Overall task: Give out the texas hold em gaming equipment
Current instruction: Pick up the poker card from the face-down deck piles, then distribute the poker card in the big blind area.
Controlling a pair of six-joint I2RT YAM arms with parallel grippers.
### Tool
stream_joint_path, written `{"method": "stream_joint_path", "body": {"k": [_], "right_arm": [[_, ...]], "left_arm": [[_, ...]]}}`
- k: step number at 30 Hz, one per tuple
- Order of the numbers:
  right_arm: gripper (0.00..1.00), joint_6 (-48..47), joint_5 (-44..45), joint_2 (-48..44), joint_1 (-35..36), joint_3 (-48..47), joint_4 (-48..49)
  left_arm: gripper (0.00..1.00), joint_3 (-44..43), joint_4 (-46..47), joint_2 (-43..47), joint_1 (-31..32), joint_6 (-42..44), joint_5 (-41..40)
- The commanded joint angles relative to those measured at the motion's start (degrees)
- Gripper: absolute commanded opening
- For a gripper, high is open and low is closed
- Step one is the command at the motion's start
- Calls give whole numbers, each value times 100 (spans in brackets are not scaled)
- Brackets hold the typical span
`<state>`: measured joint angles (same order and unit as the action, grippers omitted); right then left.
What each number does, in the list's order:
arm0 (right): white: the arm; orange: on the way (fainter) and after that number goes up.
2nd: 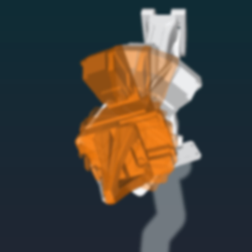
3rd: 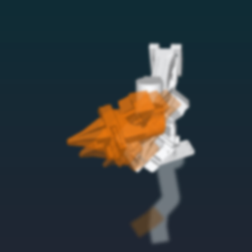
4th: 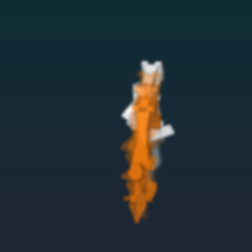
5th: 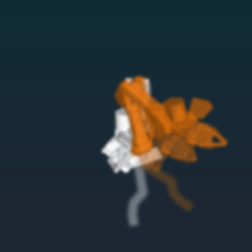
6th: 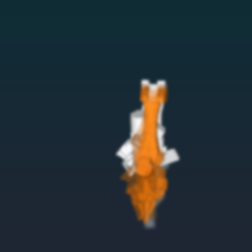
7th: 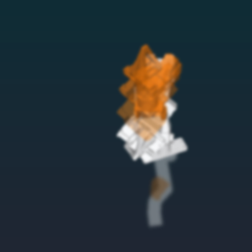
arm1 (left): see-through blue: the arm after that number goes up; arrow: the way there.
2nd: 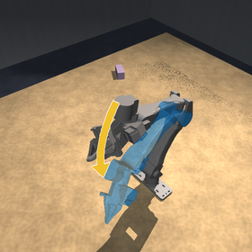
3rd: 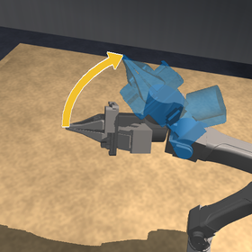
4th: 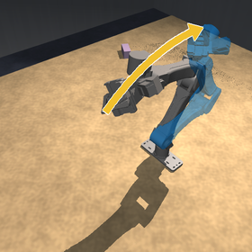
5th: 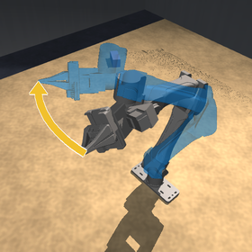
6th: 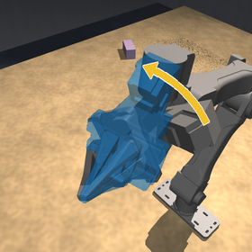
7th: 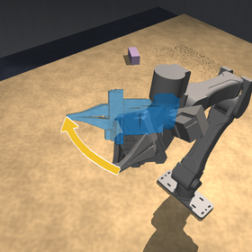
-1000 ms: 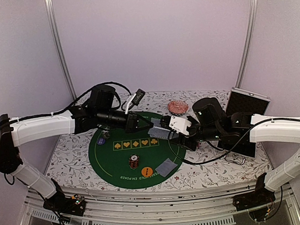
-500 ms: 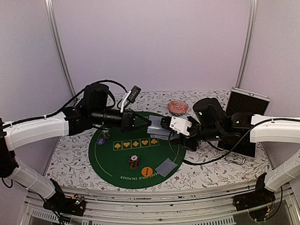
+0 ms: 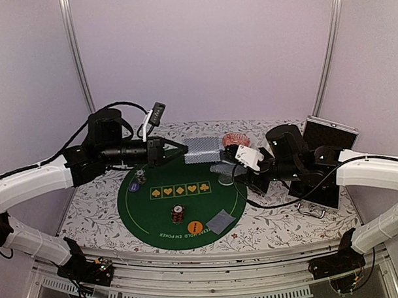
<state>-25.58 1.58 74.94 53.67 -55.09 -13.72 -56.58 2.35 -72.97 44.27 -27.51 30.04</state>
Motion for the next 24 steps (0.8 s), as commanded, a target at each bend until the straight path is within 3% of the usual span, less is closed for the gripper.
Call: {"method": "stream_joint_path", "body": {"k": [1,5,11,15,24], "right_arm": [[43,225,273,-304,-216,53,98],[43,374,561,-457,-365,86,-18],[44,509,842,-673,-407,46,-242],[43,612,812,-803,-410,-12,-441],[42,908,548,-1155,-407,125,-676]], "left_arm": [[0,570,581,666,-134,-1173,-1317],[0,1142,680,851,-160,-1808,-1939],[0,2051,1525,207,198,-2914,-1883],[0,2049,1796,-225,858,-3154,-2719],[0,1990,2055,-1021,1615,-3715,-3632]]}}
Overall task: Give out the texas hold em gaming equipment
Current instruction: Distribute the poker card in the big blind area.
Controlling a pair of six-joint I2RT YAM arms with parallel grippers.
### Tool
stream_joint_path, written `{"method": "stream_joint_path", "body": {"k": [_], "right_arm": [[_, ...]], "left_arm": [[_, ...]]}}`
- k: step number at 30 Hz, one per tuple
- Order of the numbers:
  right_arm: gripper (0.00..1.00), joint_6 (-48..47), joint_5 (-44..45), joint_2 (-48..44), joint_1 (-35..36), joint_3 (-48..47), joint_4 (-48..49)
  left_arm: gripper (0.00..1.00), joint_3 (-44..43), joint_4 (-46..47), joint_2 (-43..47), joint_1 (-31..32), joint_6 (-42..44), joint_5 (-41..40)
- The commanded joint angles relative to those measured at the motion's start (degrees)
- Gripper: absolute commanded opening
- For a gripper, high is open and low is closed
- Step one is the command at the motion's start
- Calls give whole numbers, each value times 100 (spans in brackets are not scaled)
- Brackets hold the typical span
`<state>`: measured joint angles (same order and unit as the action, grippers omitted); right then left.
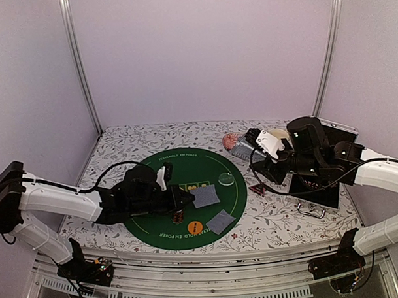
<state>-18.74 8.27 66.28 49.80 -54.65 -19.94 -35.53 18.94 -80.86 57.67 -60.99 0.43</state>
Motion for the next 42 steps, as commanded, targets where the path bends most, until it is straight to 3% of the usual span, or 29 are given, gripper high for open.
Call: {"method": "stream_joint_path", "body": {"k": [1,12,24,33,42], "right_arm": [[42,229,-131,-333,-15,110,-53],[42,187,-221,-591,-21,297,-260],[42,181,-177,-1036,-18,535,-325],[42,163,-161,-1131,-18,521,-379],[42,138,-136,-1087,-22,403,-462]], "left_arm": [[0,-117,466,-289,371,-433,-911],[0,-531,740,-1391,826,-1003,-1241],[1,-871,472,-1914,942,-1332,-1193],[26,-711,287,-1787,997,-1608,-1081],[40,-530,61,-1385,1072,-1601,-1121]]}}
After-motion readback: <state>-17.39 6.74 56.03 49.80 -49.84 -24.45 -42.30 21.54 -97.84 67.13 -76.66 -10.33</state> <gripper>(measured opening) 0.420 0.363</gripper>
